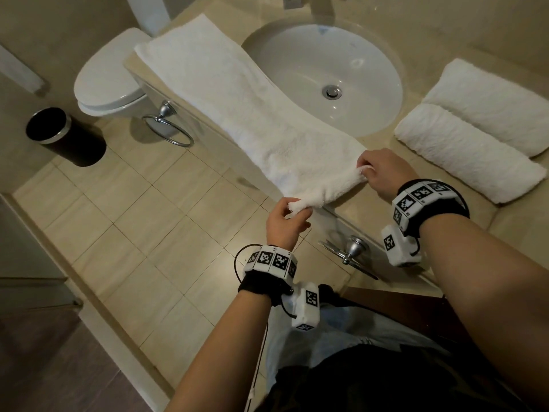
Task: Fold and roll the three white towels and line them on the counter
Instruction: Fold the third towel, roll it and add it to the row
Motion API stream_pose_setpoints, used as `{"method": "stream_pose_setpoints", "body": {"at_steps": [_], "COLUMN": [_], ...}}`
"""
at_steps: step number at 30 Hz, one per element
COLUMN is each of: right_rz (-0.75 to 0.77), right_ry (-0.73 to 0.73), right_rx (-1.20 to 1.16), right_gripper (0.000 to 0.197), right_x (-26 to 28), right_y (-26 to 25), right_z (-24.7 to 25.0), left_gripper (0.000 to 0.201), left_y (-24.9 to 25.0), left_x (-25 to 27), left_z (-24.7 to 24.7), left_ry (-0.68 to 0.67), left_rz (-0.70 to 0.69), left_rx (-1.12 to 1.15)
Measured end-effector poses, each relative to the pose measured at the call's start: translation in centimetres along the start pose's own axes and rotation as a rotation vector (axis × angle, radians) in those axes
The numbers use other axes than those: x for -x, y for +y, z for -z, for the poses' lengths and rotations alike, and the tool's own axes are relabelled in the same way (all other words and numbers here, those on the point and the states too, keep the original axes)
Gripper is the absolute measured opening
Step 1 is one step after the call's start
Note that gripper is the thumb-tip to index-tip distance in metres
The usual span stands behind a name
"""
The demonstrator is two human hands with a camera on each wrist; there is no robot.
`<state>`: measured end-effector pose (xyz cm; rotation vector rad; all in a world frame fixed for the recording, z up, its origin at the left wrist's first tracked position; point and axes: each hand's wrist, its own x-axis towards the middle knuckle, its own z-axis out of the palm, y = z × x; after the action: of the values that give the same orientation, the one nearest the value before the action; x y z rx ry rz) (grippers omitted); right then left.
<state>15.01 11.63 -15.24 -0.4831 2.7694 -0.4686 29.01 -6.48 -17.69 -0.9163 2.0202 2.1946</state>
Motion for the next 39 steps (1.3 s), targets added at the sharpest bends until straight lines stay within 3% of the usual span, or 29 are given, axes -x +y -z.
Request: {"method": "stream_pose_setpoints", "body": {"at_steps": [6, 12, 15, 17, 19, 20, 22, 24, 29, 34, 39], "right_rz": [0.019, -0.04, 0.041, 0.188, 0.32, 0.374, 0.488, 0.574, 0.629, 0.678, 0.658], "right_ry": [0.029, -0.008, 0.023, 0.002, -0.061, -0.096, -0.174, -0.185, -0.159, -0.101, 0.006], "right_rx": [0.081, 0.122, 0.181, 0.347, 0.473, 0.541, 0.679, 0.702, 0.547, 0.47, 0.364], "right_gripper": [0.024, 0.021, 0.03, 0.028, 0.017, 0.02, 0.05, 0.06, 0.027, 0.036, 0.034], "right_x": [-0.7, -2.7, -3.6, -4.1, -4.2, -4.0, -3.7, -3.6, -3.5, -4.8, -4.7], "right_y": [0.8, -0.4, -1.4, -2.2, -3.1, -3.4, -3.1, -2.3, -1.7, -2.4, -2.1], "right_z": [-0.4, 0.2, 1.6, 2.5, 2.6, 2.3, 1.5, 1.1, 1.2, 0.2, -0.4], "left_gripper": [0.005, 0.016, 0.017, 0.017, 0.017, 0.016, 0.018, 0.02, 0.021, 0.036, 0.028], "left_y": [0.7, 1.8, 2.2, 2.4, 2.6, 2.7, 2.6, 2.3, 2.0, 2.2, 1.7], "left_x": [-0.6, -2.1, -2.6, -2.7, -3.0, -3.2, -3.7, -4.1, -4.0, -4.1, -3.3], "left_z": [-0.4, 0.1, 0.5, 0.6, 0.7, 0.7, 0.9, 1.2, 2.1, 2.3, 1.8], "left_ry": [0.08, 0.133, 0.137, 0.14, 0.148, 0.161, 0.206, 0.2, 0.093, 0.285, 0.389], "left_rz": [0.181, 0.385, 0.478, 0.496, 0.469, 0.434, 0.337, 0.27, 0.297, 0.166, 0.171], "left_rx": [0.172, 0.272, 0.266, 0.246, 0.198, 0.164, 0.101, 0.023, -0.027, -0.124, -0.124]}}
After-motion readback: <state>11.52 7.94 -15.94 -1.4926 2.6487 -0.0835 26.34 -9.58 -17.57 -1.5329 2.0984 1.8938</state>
